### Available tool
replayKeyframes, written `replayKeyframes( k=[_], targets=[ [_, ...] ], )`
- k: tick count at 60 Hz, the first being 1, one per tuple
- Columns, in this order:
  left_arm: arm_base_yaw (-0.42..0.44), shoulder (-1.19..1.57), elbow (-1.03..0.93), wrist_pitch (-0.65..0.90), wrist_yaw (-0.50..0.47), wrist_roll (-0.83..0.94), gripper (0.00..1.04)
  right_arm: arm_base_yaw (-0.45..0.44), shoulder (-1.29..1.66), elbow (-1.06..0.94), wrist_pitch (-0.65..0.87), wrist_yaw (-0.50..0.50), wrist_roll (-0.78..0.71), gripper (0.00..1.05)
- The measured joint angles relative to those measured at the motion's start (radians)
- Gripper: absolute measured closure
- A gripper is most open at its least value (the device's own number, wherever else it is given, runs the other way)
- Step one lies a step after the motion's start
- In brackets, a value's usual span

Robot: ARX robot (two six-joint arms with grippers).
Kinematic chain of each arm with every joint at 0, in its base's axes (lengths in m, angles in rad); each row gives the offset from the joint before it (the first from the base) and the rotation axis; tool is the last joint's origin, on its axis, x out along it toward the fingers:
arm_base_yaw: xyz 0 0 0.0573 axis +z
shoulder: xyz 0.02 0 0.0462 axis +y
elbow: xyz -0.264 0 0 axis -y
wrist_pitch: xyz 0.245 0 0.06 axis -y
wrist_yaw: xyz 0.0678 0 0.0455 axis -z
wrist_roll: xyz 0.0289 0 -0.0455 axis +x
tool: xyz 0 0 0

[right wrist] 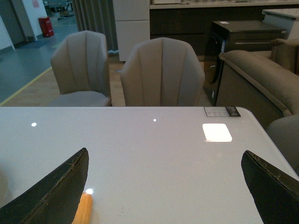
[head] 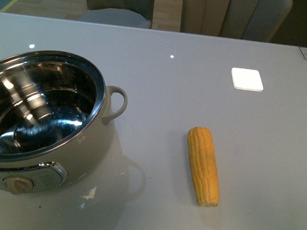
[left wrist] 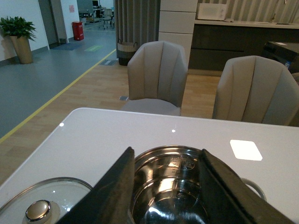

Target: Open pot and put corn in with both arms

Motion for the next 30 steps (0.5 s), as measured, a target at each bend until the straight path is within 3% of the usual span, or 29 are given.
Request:
replayKeyframes(
  k=[13,19,25,30],
  targets=[
    [0.0,0.0,0.0,0.0,0.0,0.0,0.06,0.0,0.0,0.0,0.0,0.0,0.0,0.09],
    [0.0,0.0,0.0,0.0,0.0,0.003,0.07,0.001,0.002,0.001,-0.002,0.005,0.004,0.09],
    [0.0,0.0,0.0,-0.001,0.0,0.003,0.07,0.07,0.204,0.132,-0.32,0.208,0.188,0.09],
    [0.0,-0.001,0.0,-0.001,0.0,0.003,0.07,0.089,0.351,0.17,-0.409,0.228,0.326,0.09]
  ],
)
